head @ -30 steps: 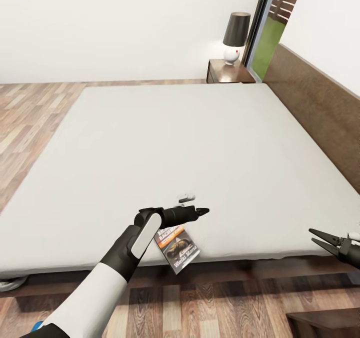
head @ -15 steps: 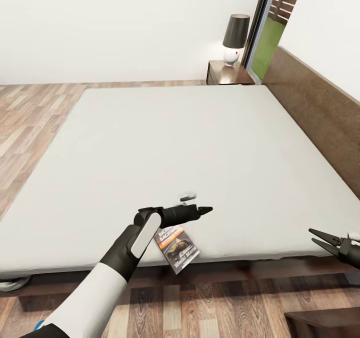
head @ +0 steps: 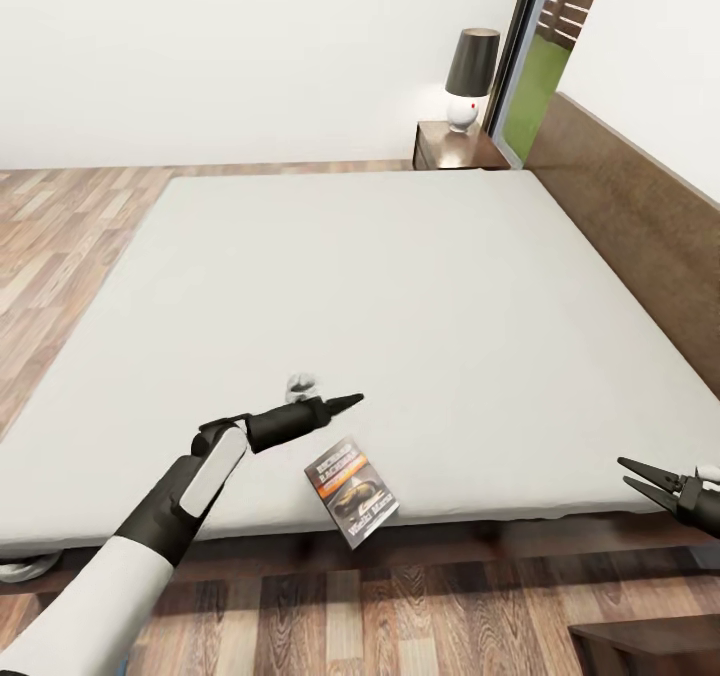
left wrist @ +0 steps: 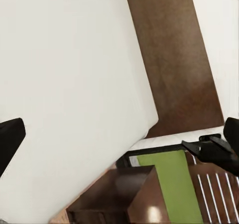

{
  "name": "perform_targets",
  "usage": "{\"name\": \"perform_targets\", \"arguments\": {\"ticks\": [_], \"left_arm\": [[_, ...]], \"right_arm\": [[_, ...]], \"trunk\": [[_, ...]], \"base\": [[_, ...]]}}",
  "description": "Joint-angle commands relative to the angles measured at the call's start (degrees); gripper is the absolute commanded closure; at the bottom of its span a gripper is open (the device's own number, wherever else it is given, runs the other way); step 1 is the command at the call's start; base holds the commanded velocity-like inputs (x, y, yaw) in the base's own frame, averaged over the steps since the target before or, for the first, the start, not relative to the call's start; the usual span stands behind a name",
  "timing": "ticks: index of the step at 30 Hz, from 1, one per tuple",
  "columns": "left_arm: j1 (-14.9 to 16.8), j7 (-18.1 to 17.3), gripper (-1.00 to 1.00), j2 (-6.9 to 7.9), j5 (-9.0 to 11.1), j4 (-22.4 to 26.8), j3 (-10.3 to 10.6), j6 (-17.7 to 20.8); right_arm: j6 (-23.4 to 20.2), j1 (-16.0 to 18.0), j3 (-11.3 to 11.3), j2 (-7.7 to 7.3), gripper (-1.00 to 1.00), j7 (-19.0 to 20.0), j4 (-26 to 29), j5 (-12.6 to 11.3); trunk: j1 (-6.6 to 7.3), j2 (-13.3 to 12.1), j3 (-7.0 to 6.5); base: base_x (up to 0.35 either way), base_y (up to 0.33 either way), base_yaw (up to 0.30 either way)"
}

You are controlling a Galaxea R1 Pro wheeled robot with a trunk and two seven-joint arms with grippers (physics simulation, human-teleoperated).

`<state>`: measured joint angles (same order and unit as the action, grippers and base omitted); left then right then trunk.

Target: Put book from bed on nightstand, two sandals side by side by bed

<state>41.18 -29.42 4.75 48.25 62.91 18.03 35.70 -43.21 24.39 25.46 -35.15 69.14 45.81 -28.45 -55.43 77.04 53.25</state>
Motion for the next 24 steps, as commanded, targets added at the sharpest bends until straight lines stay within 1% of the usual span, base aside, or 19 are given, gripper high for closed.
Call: {"name": "perform_targets", "arguments": {"ticks": [1, 2, 3, 4, 5, 7, 9, 13, 24], "left_arm": [[0.0, 0.0, -1.0, 0.7, 1.4, 0.1, 0.0, 0.3], [-0.1, -0.2, -1.0, 2.01, 2.7, 0.2, 0.0, 0.3], [-0.3, -0.4, -1.0, 3.35, 3.6, 0.3, 0.0, 0.3], [-0.7, -0.6, -1.0, 5.21, 4.5, 0.3, -0.1, 0.3], [-1.0, -0.6, -1.0, 6.12, 4.9, 0.4, -0.1, 0.3], [-1.6, -0.7, -1.0, 7.12, 5.7, 0.4, -0.1, 0.2], [-2.1, -0.6, -1.0, 7.52, 6.1, 0.3, -0.1, 0.0], [-2.8, -0.5, -1.0, 7.65, 6.2, 0.2, -0.1, -0.2], [-3.0, -0.4, -1.0, 7.59, 6.2, 0.2, 0.0, -0.3]], "right_arm": [[-0.4, 0.0, 0.0, -0.01, -1.0, 0.0, 0.0, -0.2], [-0.4, 0.0, 0.0, -0.01, -1.0, 0.0, 0.0, -0.2], [-0.4, 0.0, 0.0, -0.01, -1.0, -0.1, 0.0, -0.2], [-0.4, 0.0, 0.0, -0.01, -1.0, -0.1, 0.0, -0.2], [-0.4, 0.0, 0.0, -0.01, -1.0, -0.2, 0.0, -0.2], [-0.4, 0.0, 0.0, -0.01, -1.0, -0.2, 0.0, -0.2], [-0.4, 0.0, 0.0, -0.01, -1.0, -0.2, 0.0, -0.2], [-0.3, 0.0, 0.0, -0.01, -1.0, -0.2, 0.0, -0.1], [-0.3, 0.0, 0.0, -0.01, -1.0, -0.2, 0.0, -0.2]], "trunk": [[0.0, 0.0, 0.03], [0.0, 0.0, 0.03], [0.0, 0.0, 0.03], [0.0, 0.0, 0.03], [0.0, 0.0, 0.03], [0.0, 0.0, 0.03], [0.0, 0.0, 0.03], [0.0, 0.0, 0.0], [0.0, 0.0, -0.87]], "base": [[0.0, 0.0, 0.0], [0.0, 0.0, 0.0], [0.0, 0.0, 0.0], [0.0, 0.0, 0.0], [0.0, 0.0, 0.0], [0.0, 0.0, 0.0], [0.0, 0.0, 0.0], [0.0, 0.0, 0.0], [0.0, 0.0, 0.0]]}}
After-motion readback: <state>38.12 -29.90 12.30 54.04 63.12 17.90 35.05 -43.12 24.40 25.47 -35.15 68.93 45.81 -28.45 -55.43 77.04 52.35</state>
